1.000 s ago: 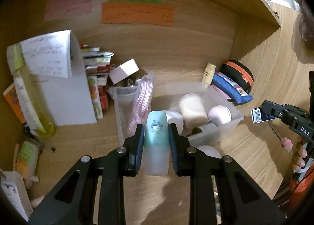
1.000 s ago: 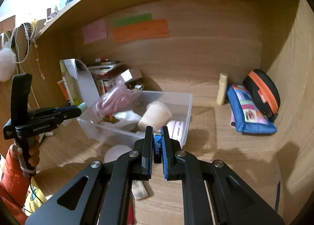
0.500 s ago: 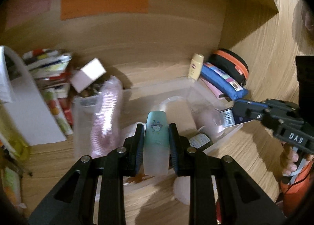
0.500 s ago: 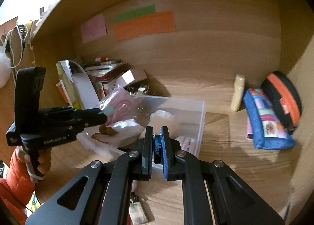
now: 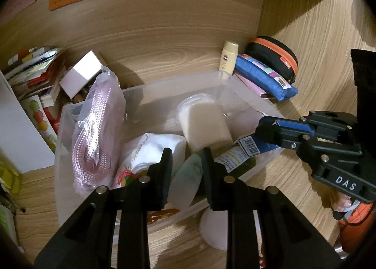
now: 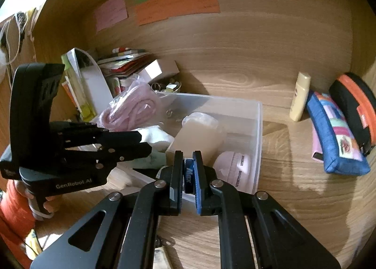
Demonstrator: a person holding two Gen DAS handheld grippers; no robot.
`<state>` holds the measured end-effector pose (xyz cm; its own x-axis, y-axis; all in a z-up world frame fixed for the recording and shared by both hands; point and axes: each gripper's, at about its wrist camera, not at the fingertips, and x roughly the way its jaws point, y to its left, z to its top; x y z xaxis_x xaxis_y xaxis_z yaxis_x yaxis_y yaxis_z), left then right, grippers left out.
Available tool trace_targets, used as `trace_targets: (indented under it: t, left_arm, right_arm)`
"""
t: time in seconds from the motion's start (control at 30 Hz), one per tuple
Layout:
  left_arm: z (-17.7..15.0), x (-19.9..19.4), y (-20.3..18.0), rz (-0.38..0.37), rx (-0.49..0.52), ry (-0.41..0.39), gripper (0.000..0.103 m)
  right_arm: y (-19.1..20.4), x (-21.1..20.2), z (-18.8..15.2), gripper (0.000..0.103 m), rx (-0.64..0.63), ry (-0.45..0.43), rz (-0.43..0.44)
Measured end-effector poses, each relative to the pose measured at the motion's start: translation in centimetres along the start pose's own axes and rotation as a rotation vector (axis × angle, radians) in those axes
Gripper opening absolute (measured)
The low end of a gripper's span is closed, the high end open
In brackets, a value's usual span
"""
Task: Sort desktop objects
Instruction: 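Carry the mint tube and blue box over the clear box and release both, then grasp the white round container with the right gripper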
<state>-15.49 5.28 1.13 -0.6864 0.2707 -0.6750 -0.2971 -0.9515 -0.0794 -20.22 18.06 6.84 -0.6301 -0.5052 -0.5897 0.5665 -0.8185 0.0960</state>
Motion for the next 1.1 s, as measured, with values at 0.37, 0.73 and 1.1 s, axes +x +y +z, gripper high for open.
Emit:
trace_targets:
  t: [0.37,0.73,1.1]
  left_arm:
    - [0.3,-2.3,0.5,0.007,-0.064,-0.06,0.064]
    - [-0.9,-6.0,2.8,0.095,-0.111,-0.088,0.095]
    - [-6.2,-8.0,3.8,0.175,-0.115,-0.016,0.096]
  right_arm:
    - [1.5,-0.9,0.1,0.047,-0.073,-0.02,-0.104]
    - [3.1,-5.1,-0.5,0.098,-0.086,-0.088,-0.204]
    - [5.8,-2.4,-3.6,0.098,-0.115,0.064,-0.104]
